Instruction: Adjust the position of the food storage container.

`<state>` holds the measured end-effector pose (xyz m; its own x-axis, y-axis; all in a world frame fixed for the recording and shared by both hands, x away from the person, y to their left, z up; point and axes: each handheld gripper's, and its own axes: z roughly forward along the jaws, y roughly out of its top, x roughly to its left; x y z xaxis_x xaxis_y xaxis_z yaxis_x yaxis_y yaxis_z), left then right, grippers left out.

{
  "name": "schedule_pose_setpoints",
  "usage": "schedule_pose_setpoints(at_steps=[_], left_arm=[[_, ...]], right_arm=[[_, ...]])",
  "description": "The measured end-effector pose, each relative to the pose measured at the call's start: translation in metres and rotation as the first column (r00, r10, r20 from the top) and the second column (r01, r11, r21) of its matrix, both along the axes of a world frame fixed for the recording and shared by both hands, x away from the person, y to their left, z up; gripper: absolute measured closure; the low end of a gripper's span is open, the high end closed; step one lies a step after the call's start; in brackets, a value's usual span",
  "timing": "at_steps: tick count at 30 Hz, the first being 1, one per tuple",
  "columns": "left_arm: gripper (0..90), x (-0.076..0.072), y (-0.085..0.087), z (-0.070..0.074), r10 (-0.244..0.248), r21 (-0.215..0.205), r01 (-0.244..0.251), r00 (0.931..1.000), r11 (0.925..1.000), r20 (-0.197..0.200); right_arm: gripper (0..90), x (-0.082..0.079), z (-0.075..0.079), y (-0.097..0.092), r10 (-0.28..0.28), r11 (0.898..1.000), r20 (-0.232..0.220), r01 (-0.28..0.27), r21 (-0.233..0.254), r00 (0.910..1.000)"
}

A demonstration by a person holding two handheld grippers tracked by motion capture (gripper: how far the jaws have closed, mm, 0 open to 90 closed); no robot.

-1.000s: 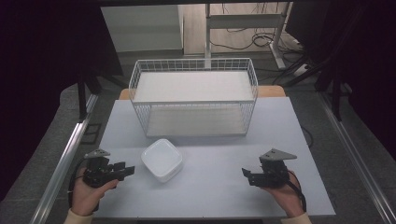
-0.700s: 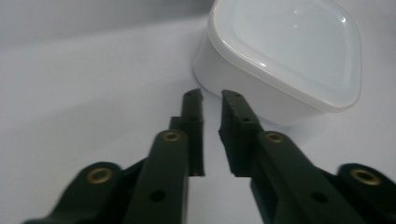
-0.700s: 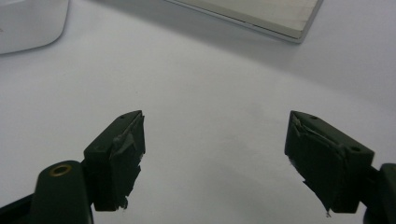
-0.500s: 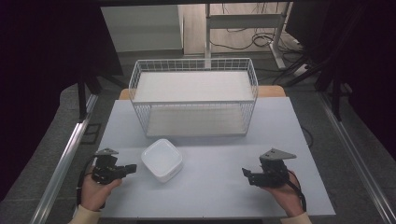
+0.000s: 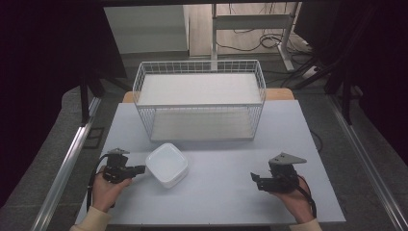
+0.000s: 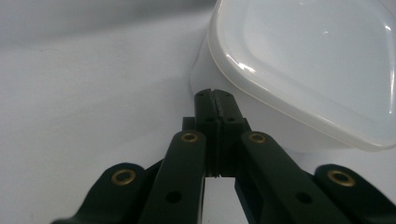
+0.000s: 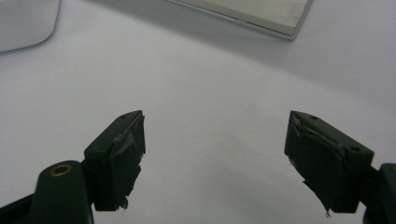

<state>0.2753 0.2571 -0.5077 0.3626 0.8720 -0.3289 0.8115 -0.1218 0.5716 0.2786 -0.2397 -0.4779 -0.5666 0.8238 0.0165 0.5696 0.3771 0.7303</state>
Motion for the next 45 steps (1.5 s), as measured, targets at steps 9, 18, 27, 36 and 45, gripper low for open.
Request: schedule_pose_setpoints(at_steps=[9,18,27,36,45], left_arm=[[90.0,0.007,-0.004,-0.001,0.001,0.003,-0.001,1.0,1.0,-0.001],[90.0,0.014,-0.01,-0.001,-0.006,-0.003,0.006,1.0,1.0,-0.002],[90.0,0.021,-0.015,-0.002,-0.014,-0.016,0.014,0.9999,0.9998,-0.003],[90.0,0.033,-0.03,-0.002,-0.037,-0.015,0.037,0.9993,0.9992,-0.002],[90.0,0.046,-0.048,-0.002,-0.063,-0.014,0.063,0.998,0.9979,-0.004]], right_arm=[[20.2,0.0,-0.001,-0.001,-0.004,1.0,-0.005,0.004,-0.003,1.0],[20.2,0.001,-0.001,-0.001,-0.003,1.0,-0.008,0.003,-0.002,1.0],[20.2,0.001,-0.001,-0.002,-0.002,1.0,-0.011,0.002,-0.004,0.9999],[20.2,0.001,-0.001,-0.003,-0.01,1.0,-0.009,0.01,-0.005,0.9999],[20.2,0.001,-0.002,-0.002,-0.007,1.0,-0.014,0.007,-0.005,0.9999]])
